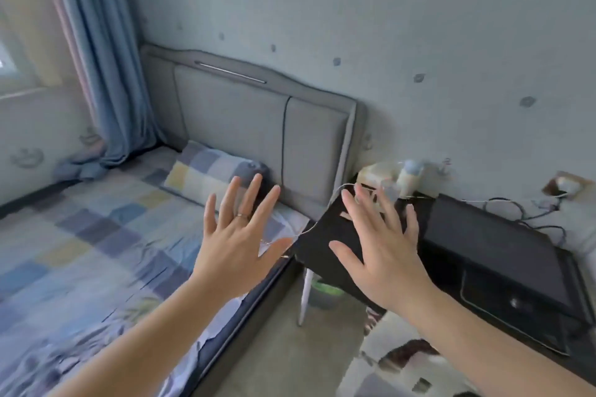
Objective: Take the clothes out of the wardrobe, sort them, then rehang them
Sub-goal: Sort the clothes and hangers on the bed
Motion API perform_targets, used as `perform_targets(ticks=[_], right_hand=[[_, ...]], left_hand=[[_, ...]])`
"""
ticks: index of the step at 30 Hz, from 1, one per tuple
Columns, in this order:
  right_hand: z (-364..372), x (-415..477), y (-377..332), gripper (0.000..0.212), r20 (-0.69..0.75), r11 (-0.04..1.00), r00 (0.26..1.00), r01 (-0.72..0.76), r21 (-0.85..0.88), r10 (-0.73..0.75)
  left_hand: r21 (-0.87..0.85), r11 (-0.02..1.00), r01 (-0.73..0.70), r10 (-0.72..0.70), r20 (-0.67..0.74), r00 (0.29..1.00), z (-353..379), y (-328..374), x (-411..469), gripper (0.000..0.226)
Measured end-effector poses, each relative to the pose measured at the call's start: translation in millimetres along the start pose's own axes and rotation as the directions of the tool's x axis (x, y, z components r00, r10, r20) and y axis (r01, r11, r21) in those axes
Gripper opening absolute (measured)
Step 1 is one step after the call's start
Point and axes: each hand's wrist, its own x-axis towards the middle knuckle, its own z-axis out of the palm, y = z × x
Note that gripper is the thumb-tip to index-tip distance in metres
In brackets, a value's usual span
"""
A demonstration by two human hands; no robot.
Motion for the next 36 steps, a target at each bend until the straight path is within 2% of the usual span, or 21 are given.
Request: perform_targets(ticks=[5,10,14,19,25,28,31,36], right_hand=[[72.5,44.8,-76.7,0.070,0.149,0.978,0.968,0.191,0.086,-0.202],[138.4,94.6,-144.1,0.073,0.224,0.917,0.890,0.370,0.149,-0.396],[187.7,139.5,-197.6,0.073,0.277,0.853,0.808,0.479,0.208,-0.521],[251.5,180.6,-258.9,0.073,0.381,0.769,0.668,0.568,0.292,-0.639],[315.0,197.7,-319.0,0.073,0.520,0.666,0.447,0.641,0.380,-0.727],[340.5,199.3,-346.6,0.073,0.582,0.649,0.372,0.654,0.388,-0.723],[367.7,199.9,-373.0,0.073,0.625,0.642,0.325,0.663,0.384,-0.710],[420.1,198.9,-416.0,0.071,0.698,0.664,0.284,0.656,0.359,-0.657]], left_hand=[[0.125,0.954,0.274,-0.283,0.056,0.958,14.1,-89.6,-66.9,0.078],[0.195,0.857,0.478,-0.501,0.091,0.861,26.7,-157.4,-114.5,0.077],[0.228,0.747,0.625,-0.657,0.105,0.746,36.1,-203.5,-143.1,0.075],[0.245,0.542,0.804,-0.839,0.106,0.533,49.1,-252.2,-169.8,0.076],[0.244,0.310,0.919,-0.946,0.172,0.273,71.7,-283.3,-206.7,0.081],[0.228,0.214,0.950,-0.965,0.198,0.170,82.1,-296.5,-225.1,0.081],[0.220,0.143,0.965,-0.974,0.203,0.098,89.1,-317.7,-240.8,0.081],[0.187,0.079,0.979,-0.963,0.270,0.026,104.8,-368.7,-265.9,0.076]])
